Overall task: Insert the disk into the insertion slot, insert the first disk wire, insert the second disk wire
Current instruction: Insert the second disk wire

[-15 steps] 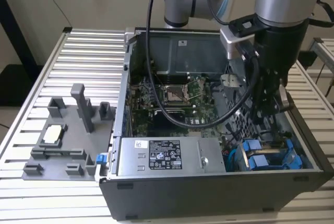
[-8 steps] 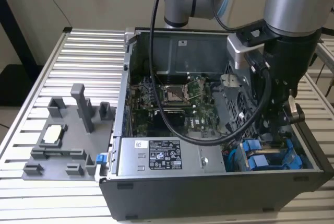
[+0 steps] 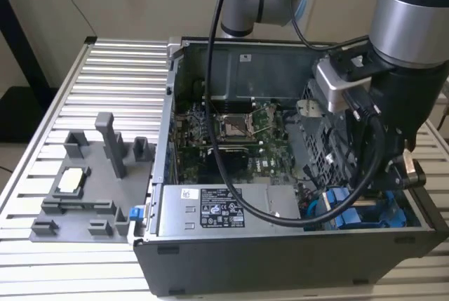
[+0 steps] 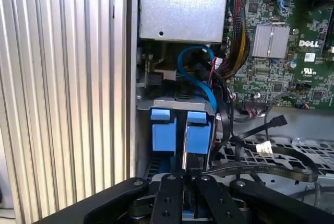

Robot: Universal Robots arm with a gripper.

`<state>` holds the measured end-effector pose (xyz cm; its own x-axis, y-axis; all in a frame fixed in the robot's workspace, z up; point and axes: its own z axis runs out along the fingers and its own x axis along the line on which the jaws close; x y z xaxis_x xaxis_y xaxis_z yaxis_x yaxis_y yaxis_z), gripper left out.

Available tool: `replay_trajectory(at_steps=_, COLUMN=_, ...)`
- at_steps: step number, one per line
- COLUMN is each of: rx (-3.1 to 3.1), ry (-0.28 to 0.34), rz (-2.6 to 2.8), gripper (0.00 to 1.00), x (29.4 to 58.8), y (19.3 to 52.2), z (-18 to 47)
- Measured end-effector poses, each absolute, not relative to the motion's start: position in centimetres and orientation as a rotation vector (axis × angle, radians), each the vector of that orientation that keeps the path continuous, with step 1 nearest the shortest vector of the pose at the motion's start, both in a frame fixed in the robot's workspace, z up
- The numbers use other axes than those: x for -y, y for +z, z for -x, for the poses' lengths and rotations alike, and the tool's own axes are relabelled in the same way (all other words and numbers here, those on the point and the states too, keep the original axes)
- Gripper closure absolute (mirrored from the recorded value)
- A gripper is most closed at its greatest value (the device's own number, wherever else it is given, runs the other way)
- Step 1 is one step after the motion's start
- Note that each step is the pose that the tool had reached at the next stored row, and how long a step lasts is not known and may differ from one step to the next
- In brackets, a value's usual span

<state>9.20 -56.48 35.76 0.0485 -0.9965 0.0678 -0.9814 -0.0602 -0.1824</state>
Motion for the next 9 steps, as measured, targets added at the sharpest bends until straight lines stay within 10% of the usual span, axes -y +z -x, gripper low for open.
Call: replay_trajectory(at_steps=9, rx=-2.052, ry=-0.133, rz=2.143, gripper=0.84, x=56.65, y=35.60, z=-9.53)
